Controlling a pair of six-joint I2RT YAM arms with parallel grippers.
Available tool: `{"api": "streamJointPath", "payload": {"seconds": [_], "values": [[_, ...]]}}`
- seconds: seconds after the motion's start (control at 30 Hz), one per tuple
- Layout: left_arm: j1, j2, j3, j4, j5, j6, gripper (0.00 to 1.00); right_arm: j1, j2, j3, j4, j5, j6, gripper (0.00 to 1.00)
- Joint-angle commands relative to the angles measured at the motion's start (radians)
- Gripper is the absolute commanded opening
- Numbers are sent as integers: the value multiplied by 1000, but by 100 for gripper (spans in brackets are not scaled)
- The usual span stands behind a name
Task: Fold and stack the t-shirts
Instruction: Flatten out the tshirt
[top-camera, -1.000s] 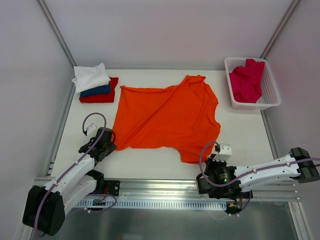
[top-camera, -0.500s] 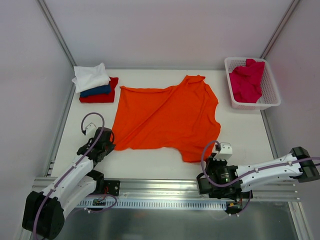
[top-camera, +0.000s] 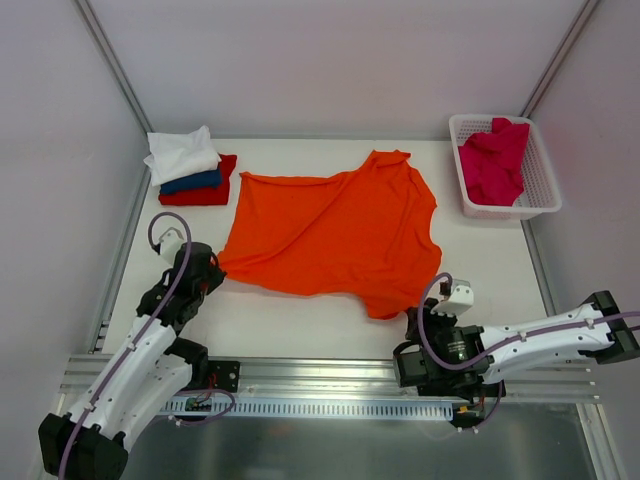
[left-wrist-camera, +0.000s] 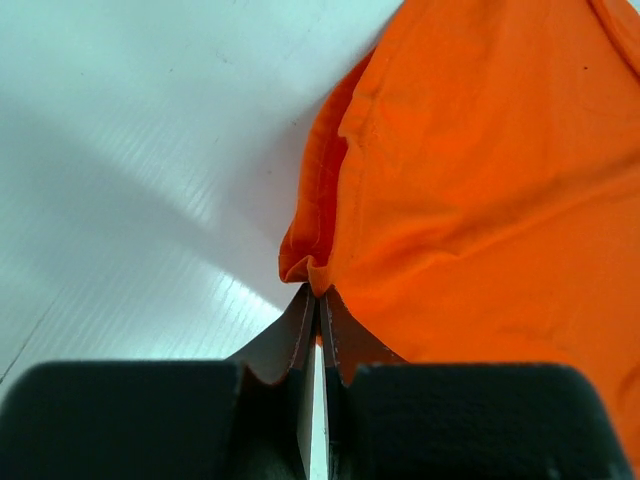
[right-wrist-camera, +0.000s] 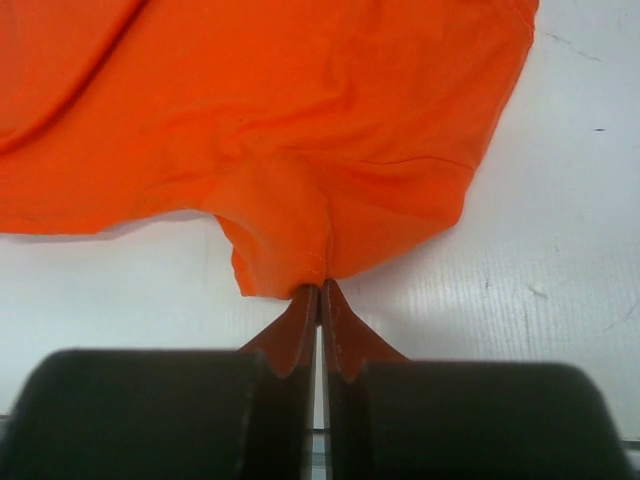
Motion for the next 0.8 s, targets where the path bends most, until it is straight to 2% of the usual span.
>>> {"api": "streamJointPath", "payload": {"seconds": [0.0, 0.07, 0.27, 0.57, 0.77], "values": [[-8, -30, 51, -50, -37, 30, 0, 7, -6, 54, -319, 65, 91, 0], [-8, -43, 59, -60, -49, 31, 0, 7, -14, 68, -357, 79, 107, 0], [-8, -55, 74, -80, -71, 35, 0, 6, -106, 51, -357, 125, 79, 0], [-8, -78, 89, -94, -91, 28, 0, -23, -157, 68, -356, 226, 15, 0], [-8, -89, 93, -94, -115, 27, 0, -88, -302, 53, -356, 266, -88, 0]]}}
